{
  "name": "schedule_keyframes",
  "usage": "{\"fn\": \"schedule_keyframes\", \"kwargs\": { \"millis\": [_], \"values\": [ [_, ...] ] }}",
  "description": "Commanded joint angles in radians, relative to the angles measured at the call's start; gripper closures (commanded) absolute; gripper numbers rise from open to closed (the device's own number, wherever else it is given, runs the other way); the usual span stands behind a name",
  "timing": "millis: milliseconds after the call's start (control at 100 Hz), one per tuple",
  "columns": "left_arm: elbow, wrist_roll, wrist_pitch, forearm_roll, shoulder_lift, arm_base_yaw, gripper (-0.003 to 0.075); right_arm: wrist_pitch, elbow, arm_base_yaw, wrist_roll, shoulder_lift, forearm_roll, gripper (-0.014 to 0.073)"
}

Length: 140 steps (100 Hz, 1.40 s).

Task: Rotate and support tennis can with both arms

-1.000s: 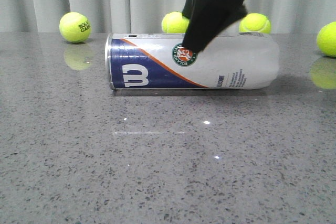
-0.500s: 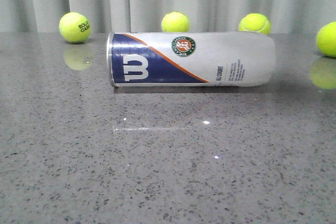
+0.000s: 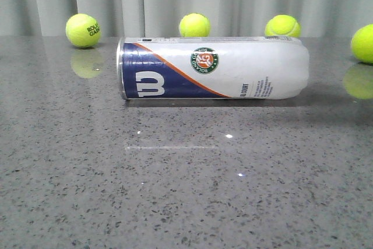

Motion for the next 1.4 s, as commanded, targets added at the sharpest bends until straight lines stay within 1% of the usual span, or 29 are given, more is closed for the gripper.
{"fn": "schedule_keyframes", "kwargs": {
  "millis": [0,290,490,690,810,940,1000,1050,1210,1240,1290,1340,1380,1390],
  "values": [
    [0.044,0.000,-0.078,-0.010,-0.036,0.001,0.0738,-0.137,0.087,-0.005,0.008,-0.121,-0.037,0.0654],
    [0.044,0.000,-0.160,-0.010,-0.036,0.001,0.0738,-0.325,0.430,-0.005,0.007,-0.525,-0.061,0.0654],
    [0.028,0.000,-0.161,-0.010,-0.034,0.001,0.0738,-0.357,0.610,-0.005,0.007,-0.790,-0.065,0.0654],
    [-0.043,0.000,-0.146,-0.010,0.000,0.001,0.0739,-0.353,0.689,-0.005,0.007,-0.988,-0.065,0.0654],
    [-0.138,0.000,-0.046,-0.010,0.064,0.001,0.0739,-0.348,0.692,-0.005,0.007,-1.032,-0.065,0.0654],
    [-0.275,0.000,0.168,-0.010,0.182,0.001,0.0739,-0.348,0.692,-0.005,0.007,-1.032,-0.065,0.0654],
    [-0.339,0.000,0.282,-0.010,0.263,0.001,0.0739,-0.348,0.692,-0.005,0.007,-1.032,-0.065,0.0654],
    [-0.390,0.000,0.346,-0.010,0.331,0.001,0.0738,-0.348,0.692,-0.005,0.007,-1.032,-0.065,0.0654],
    [-0.528,0.000,0.455,-0.010,0.561,0.001,0.0734,-0.348,0.692,-0.005,0.007,-1.032,-0.065,0.0654],
    [-0.550,0.000,0.470,-0.010,0.598,0.001,0.0723,-0.348,0.692,-0.005,0.007,-1.032,-0.065,0.0654],
    [-0.589,0.000,0.492,-0.010,0.659,0.001,0.0676,-0.348,0.692,-0.005,0.007,-1.032,-0.065,0.0654],
    [-0.619,0.000,0.503,-0.012,0.722,0.001,0.0592,-0.348,0.692,-0.005,0.007,-1.032,-0.065,0.0654],
    [-0.637,0.000,0.504,-0.026,0.757,0.001,0.0496,-0.348,0.692,-0.005,0.007,-1.032,-0.065,0.0654],
    [-0.645,0.000,0.504,-0.030,0.770,0.001,0.0460,-0.348,0.692,-0.005,0.007,-1.032,-0.065,0.0654]
  ]
}}
